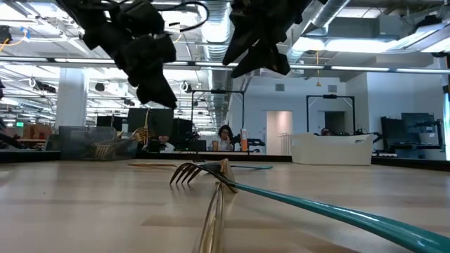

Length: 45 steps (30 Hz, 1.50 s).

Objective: Sort silverware by color (type)
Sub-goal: Put the gold fork into the top black bin

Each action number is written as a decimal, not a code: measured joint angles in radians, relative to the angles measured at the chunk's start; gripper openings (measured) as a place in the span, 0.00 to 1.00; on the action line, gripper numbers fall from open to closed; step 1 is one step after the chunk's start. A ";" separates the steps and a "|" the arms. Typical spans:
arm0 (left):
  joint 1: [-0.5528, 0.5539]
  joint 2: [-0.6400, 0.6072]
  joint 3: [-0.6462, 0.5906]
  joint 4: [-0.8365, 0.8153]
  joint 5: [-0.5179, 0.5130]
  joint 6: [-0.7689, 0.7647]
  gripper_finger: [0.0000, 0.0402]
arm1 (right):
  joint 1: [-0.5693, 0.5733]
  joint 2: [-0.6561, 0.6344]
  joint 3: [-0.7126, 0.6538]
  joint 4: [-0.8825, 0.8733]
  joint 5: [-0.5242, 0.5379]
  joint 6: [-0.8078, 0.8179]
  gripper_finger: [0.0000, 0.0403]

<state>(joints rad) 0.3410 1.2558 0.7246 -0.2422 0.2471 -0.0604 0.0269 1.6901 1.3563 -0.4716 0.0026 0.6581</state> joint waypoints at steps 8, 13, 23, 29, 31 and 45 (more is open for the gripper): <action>-0.094 0.179 0.000 0.028 -0.005 0.038 0.32 | 0.059 0.000 0.000 -0.021 0.029 0.074 0.41; -0.108 0.248 0.000 0.033 -0.012 0.035 0.32 | 0.096 0.000 0.000 -0.026 0.093 0.095 0.41; -0.126 0.360 0.000 0.039 -0.066 0.130 0.32 | 0.135 0.000 0.000 -0.026 0.142 0.096 0.41; -0.126 0.375 0.002 0.041 -0.089 0.113 0.31 | 0.136 0.000 0.000 -0.025 0.142 0.106 0.41; -0.126 0.375 0.002 0.034 -0.121 0.112 0.27 | 0.136 0.000 0.000 -0.025 0.142 0.111 0.41; -0.163 0.364 0.003 -0.011 -0.230 -0.060 0.02 | 0.134 0.000 0.000 -0.021 0.172 0.136 0.41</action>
<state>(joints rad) 0.1777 1.6199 0.7274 -0.2528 0.0175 -0.1203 0.1612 1.6901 1.3563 -0.4927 0.1749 0.7938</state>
